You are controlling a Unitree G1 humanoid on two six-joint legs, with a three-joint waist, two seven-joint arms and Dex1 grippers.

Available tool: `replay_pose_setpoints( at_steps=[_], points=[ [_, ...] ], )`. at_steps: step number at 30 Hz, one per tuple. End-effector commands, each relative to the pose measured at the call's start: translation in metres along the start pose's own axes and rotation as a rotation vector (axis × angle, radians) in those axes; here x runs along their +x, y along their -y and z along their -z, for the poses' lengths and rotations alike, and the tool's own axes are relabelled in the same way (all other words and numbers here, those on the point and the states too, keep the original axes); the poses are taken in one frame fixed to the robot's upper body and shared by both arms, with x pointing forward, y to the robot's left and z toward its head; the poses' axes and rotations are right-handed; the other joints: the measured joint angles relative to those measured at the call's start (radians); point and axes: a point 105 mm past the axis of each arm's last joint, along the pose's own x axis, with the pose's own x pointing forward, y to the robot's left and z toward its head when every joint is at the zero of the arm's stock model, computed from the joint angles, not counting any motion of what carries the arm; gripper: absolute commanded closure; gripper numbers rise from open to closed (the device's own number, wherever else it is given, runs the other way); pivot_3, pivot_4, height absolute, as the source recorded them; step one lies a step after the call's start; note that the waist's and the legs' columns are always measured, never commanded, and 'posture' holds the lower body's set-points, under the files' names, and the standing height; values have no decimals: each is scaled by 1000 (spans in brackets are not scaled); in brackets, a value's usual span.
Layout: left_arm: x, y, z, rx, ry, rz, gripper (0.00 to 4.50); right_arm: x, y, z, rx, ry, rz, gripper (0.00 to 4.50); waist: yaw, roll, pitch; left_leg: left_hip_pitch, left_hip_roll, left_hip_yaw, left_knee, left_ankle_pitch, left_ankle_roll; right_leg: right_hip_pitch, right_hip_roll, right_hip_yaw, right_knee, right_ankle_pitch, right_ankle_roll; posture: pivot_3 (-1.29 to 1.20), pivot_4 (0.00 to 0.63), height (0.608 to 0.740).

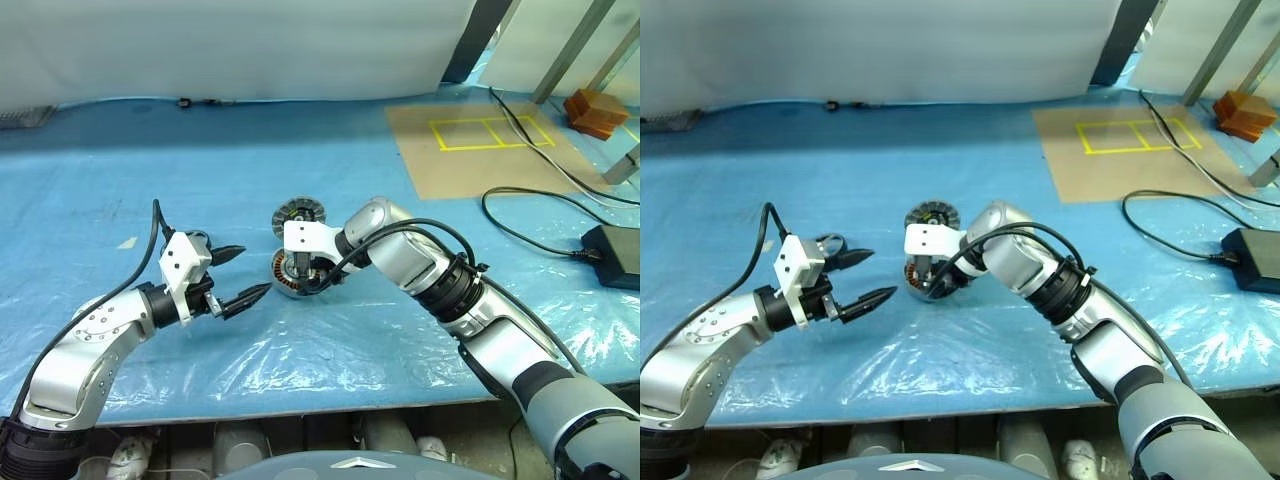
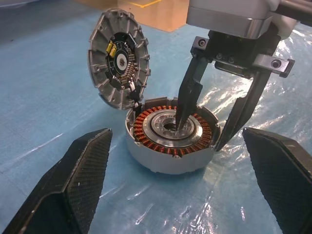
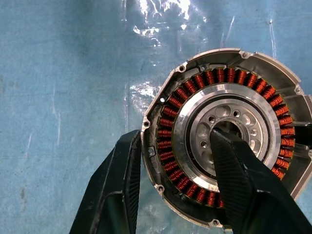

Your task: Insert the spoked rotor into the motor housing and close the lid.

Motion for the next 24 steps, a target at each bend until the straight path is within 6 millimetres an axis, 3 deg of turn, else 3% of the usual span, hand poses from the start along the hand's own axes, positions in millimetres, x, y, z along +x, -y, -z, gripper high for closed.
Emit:
replay_pose_setpoints(
  at_steps=[1,2,7,16,18,22,24],
  points=[
    [-4,2,-14,42,33,4,0,9,-13,5,61,-29,-115,1558,0,1,0,0,0,0,0,0,0,0,0,0,0,0,0,0,150,740],
    [-4,2,-14,42,33,3,0,6,-11,1,57,-17,-114,1279,0,1,0,0,0,0,0,0,0,0,0,0,0,0,0,0,150,740],
    [-2,2,-13,44,32,5,0,-18,-1,-24,60,74,-97,1279,0,1,0,-3,0,0,0,0,0,-3,0,0,0,0,0,0,150,740],
    [-1,0,-15,52,34,20,0,-64,4,-33,177,233,-68,1279,3,1,1,-6,0,0,0,0,0,-5,0,0,-1,0,1,0,150,740],
    [0,1,-15,54,36,22,0,-76,4,-28,199,301,-64,1279,5,1,1,-6,0,0,0,0,0,-5,0,0,0,0,0,0,150,740],
    [0,2,-16,56,39,26,0,-88,14,6,244,375,52,1279,14,0,0,-5,0,0,0,0,0,-3,0,0,-1,0,0,0,150,740],
    [-1,4,-16,55,40,29,0,-94,30,24,305,441,190,1279,14,1,0,-6,0,0,0,0,0,-4,0,0,-1,0,0,0,150,740]
  ],
)
